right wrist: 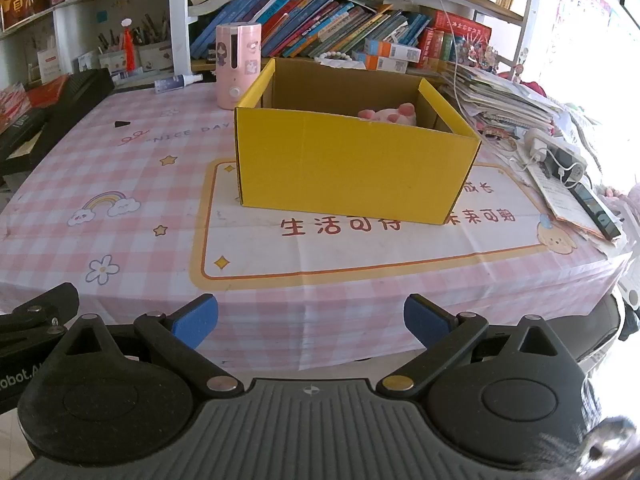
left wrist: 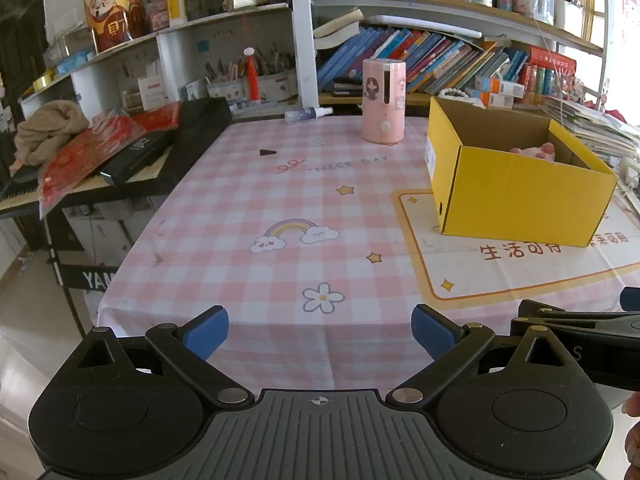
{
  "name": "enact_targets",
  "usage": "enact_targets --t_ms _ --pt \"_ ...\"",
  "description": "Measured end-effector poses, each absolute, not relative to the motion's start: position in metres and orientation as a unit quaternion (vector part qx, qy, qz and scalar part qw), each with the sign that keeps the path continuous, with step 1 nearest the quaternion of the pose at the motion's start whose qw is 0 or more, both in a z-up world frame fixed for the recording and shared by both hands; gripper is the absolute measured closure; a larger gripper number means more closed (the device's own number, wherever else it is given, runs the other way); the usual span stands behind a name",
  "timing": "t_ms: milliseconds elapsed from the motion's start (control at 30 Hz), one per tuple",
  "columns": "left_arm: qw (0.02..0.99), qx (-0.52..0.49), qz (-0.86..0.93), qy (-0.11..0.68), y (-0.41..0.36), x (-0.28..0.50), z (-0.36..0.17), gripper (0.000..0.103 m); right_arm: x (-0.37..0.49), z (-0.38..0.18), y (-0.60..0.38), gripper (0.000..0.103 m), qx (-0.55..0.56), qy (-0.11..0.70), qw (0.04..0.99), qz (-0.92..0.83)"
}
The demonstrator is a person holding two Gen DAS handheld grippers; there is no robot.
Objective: Organize objects
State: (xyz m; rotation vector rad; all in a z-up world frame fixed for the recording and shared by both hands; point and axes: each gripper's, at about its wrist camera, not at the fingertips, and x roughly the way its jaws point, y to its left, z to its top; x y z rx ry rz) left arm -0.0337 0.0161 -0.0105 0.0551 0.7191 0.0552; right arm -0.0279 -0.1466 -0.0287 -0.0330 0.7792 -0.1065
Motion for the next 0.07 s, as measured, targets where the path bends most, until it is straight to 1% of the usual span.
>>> enact_targets --t_ms 67 --pt "0.935 0.027 0.027 0.351 0.0160 -0.0337 -0.0102 0.004 -0.0280 -0.0292 -0.1471 0.002 -0.016 0.380 0.923 -0.052"
